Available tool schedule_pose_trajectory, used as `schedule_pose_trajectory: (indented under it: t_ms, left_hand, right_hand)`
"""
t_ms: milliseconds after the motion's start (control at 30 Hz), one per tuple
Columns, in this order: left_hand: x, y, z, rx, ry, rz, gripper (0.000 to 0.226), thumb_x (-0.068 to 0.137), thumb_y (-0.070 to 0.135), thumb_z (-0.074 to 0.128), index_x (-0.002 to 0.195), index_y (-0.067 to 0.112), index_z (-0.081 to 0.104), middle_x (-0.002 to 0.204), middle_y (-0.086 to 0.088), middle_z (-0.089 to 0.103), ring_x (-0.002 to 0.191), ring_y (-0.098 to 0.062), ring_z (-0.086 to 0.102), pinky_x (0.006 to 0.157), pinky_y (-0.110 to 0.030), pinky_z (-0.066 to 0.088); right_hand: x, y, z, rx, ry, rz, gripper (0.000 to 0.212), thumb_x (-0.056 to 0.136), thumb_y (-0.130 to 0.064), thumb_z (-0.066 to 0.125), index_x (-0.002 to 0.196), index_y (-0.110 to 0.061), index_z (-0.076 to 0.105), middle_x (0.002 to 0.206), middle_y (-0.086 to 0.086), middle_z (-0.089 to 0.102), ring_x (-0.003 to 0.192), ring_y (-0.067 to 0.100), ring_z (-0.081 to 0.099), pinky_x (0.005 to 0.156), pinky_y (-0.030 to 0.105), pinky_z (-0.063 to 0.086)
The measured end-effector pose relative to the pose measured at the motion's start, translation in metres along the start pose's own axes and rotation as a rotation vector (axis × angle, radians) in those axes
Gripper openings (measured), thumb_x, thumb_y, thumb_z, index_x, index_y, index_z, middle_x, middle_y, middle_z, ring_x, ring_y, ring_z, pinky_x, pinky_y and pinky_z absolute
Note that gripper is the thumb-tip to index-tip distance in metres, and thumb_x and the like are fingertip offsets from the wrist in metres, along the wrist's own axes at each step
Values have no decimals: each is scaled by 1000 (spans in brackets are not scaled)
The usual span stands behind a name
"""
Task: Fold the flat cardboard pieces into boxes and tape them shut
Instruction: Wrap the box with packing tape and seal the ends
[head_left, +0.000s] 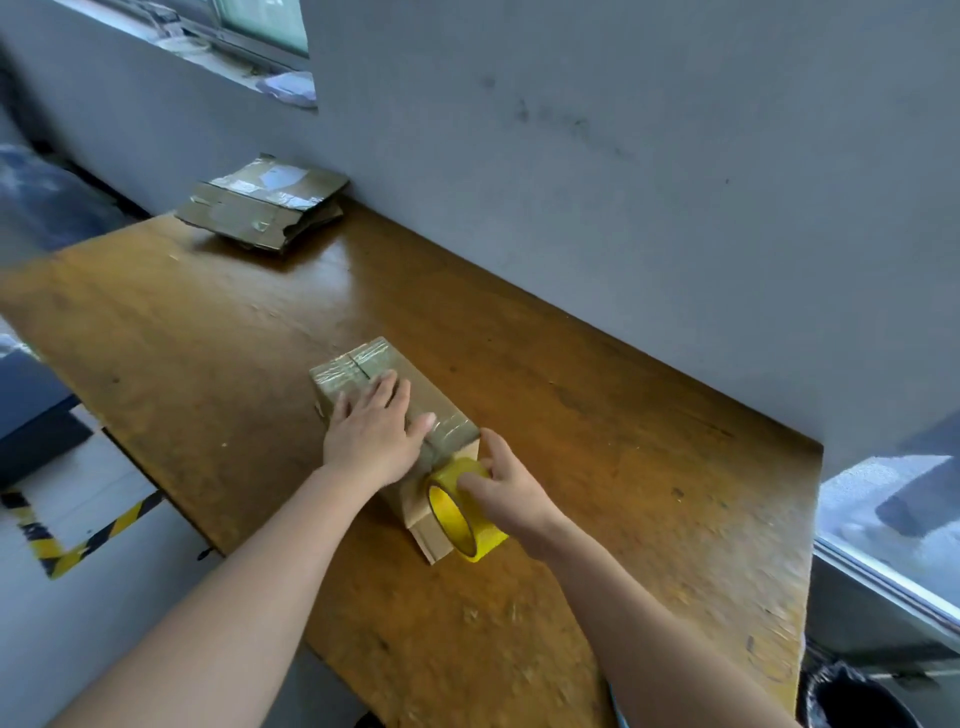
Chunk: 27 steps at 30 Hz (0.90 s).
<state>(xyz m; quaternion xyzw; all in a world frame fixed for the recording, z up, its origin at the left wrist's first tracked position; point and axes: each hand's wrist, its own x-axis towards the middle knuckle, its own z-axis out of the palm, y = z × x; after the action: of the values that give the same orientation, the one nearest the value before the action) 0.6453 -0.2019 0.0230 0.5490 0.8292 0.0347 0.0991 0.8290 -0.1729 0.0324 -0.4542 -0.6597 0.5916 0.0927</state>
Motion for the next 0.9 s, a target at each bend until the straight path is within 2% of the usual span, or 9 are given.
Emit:
schedule_pose_trajectory:
  t_ms: [133,233,367,500,667,733,800,833,900]
  left_hand:
    - [9,-24,5,70,-101,32,82,88,74,2,153,26,-10,159,6,-21,145,-11,-19,118,-46,-12]
    - [20,-36,4,90,-118,68,83,85,75,-2,152,28,-12,158,8,-22,144,-9,-21,117,-45,-13]
    - [29,-46,3,97,-108,105,86,81,77,-6,152,30,-12,158,9,-22,144,-6,-20,118,-44,-11]
    - [32,-48,4,96,-84,125,92,74,80,-13,152,30,-11,158,11,-22,144,-7,-19,118,-43,-11]
    - [31,-49,3,79,-72,140,91,75,80,-12,152,31,-11,158,11,-21,144,-7,-19,117,-42,-13]
    - [29,-46,1,79,-74,141,88,79,79,-5,152,30,-8,159,8,-19,146,-10,-17,118,-43,-11]
    - [23,-43,-2,88,32,147,83,87,75,15,154,27,6,162,-1,-4,149,-23,-2,119,-48,1]
    - [18,-39,-4,98,140,156,79,88,71,28,151,24,22,159,-8,14,145,-31,15,117,-49,14]
    - [9,-32,-5,99,310,197,65,88,62,41,135,18,50,136,-10,45,125,-31,44,103,-45,36]
  right_hand:
    - [-5,11,13,148,7,42,44,90,-46,63,124,-28,41,119,-2,59,95,9,63,60,14,49]
    - [-4,14,27,168,-46,-8,33,95,-49,51,111,-21,56,95,-3,70,74,6,68,60,15,51]
    - [4,4,34,81,-65,-42,31,99,-47,44,97,-19,57,82,3,70,66,13,69,61,21,55]
    - [22,3,40,-189,59,49,38,97,-52,43,81,-20,56,83,6,67,75,22,64,68,38,53]
    - [39,11,46,-244,57,381,54,90,-66,43,105,-15,53,93,0,54,82,18,52,63,28,39]
    - [47,12,49,-189,93,417,53,88,-68,45,100,-16,48,87,-2,54,77,15,53,58,27,40]
    - [54,12,52,-172,127,424,54,87,-69,46,98,-16,45,88,-1,56,77,16,56,56,27,41]
    - [56,10,52,-170,135,424,55,86,-69,47,97,-16,45,87,-1,56,77,16,57,56,26,42]
    - [60,10,52,-182,150,433,55,85,-70,48,94,-15,48,81,-3,56,69,13,57,50,25,41]
